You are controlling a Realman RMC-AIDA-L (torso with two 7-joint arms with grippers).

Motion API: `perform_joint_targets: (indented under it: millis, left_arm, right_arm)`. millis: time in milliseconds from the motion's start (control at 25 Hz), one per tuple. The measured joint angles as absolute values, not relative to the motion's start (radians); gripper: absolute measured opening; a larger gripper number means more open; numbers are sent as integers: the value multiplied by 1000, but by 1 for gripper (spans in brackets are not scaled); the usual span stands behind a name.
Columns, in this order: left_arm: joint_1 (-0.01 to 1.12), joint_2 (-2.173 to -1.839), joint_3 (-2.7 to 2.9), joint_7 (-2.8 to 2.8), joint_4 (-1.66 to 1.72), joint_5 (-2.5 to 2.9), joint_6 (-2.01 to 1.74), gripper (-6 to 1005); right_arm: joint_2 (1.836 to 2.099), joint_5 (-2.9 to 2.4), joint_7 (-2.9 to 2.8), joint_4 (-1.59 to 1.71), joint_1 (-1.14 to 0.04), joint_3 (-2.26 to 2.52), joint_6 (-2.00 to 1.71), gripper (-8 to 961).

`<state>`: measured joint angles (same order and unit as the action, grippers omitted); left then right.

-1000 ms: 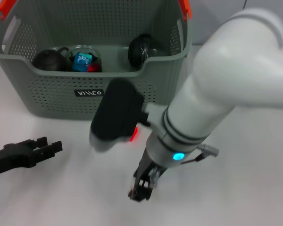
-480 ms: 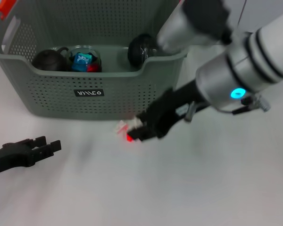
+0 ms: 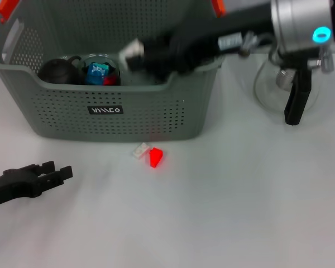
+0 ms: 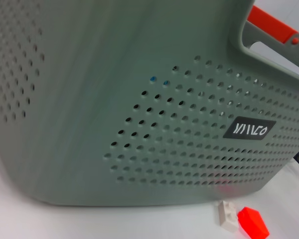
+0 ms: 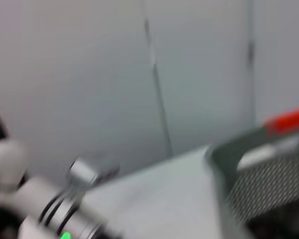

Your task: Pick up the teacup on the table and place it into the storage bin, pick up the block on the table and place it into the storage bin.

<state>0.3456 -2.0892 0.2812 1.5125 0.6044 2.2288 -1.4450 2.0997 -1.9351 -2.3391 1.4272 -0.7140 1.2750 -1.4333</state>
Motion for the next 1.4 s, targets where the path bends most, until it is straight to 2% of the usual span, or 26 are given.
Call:
perform_joint_targets:
  millis: [160, 360, 880, 1160, 1400]
  left_arm:
    - [349, -2089, 282, 1513, 604, 2229, -1445, 636]
    - [350, -2089, 285, 1515, 604, 2229, -1445, 636]
    - [353, -2092, 287, 1520, 604, 2229, -1446, 636]
    - [356, -2093, 287, 1523, 604, 2229, -1447, 636]
    - [360, -2094, 287, 1525, 604, 2229, -1446, 636]
  right_arm:
    - [2097, -1958, -2324, 1426, -741, 1237, -1333, 441]
    - [2097, -2098, -2349, 1386, -839, 1239, -1199, 442]
    - [2102, -2503, -2468, 849, -1261, 1242, -902, 444]
    - [2110, -2489, -2437, 618, -1358, 1341, -660, 445]
    - [2115, -2417, -2428, 547, -1384, 1480, -549, 446]
